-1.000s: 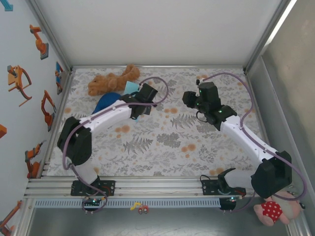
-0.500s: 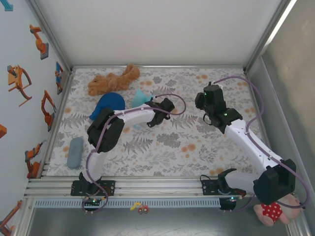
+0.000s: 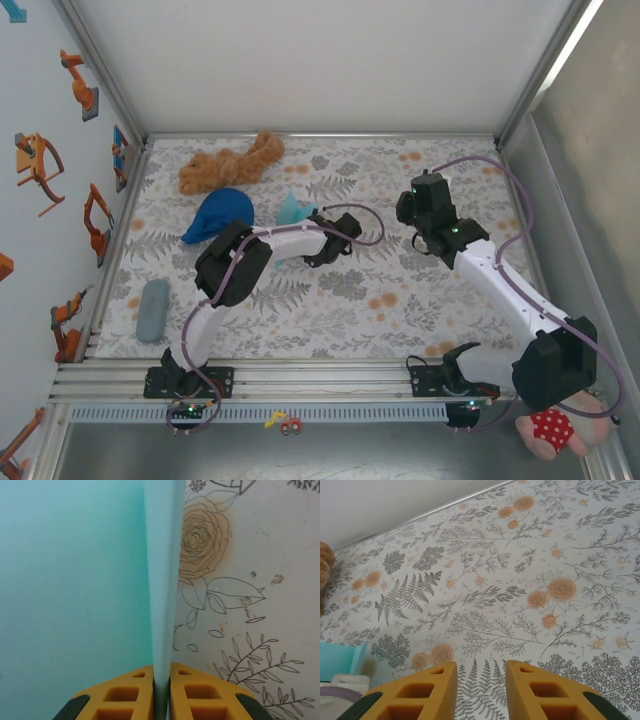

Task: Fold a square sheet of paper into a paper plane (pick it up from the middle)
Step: Turn over the paper at the center of the table.

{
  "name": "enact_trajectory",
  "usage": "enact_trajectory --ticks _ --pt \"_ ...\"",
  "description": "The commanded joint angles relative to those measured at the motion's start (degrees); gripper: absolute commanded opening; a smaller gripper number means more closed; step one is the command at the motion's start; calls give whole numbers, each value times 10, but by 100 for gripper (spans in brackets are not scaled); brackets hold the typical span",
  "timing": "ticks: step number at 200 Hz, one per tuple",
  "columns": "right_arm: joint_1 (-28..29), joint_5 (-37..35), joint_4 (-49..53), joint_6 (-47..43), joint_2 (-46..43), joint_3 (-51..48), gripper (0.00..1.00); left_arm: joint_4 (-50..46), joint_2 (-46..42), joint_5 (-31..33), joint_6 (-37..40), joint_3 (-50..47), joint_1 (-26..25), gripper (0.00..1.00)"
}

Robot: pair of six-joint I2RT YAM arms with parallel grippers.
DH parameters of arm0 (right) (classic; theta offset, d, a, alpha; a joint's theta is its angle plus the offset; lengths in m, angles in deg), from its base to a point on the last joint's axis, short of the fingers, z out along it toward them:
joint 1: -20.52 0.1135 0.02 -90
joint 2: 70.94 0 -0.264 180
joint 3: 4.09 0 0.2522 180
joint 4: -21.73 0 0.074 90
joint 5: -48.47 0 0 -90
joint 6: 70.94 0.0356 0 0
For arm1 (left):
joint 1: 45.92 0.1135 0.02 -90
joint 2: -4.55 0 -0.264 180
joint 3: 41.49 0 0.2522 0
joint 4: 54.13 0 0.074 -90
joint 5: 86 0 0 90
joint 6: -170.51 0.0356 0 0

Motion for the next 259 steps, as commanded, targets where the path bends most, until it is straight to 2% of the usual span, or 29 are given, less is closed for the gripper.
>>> enact_trajectory --ticks 1,34,83,146,183,223,259 --pt "-4 -2 1 13 6 2 30 -19 10 1 -18 16 -6 17" --pt "-6 3 1 16 11 5 30 -19 9 -14 -32 19 -9 19" --pt "-6 7 0 21 18 8 30 -17 -3 -44 -65 19 -13 30" --pt "-7 9 -2 27 19 7 30 -18 -39 -86 -81 22 -31 34" --pt "-11 4 -2 30 14 5 29 -8 -85 -180 -107 12 -41 37" --pt "-16 2 -2 35 11 1 30 84 -187 -332 -133 -76 -46 44" --pt "-17 16 -4 41 20 2 32 141 -268 -413 -160 -167 -20 47"
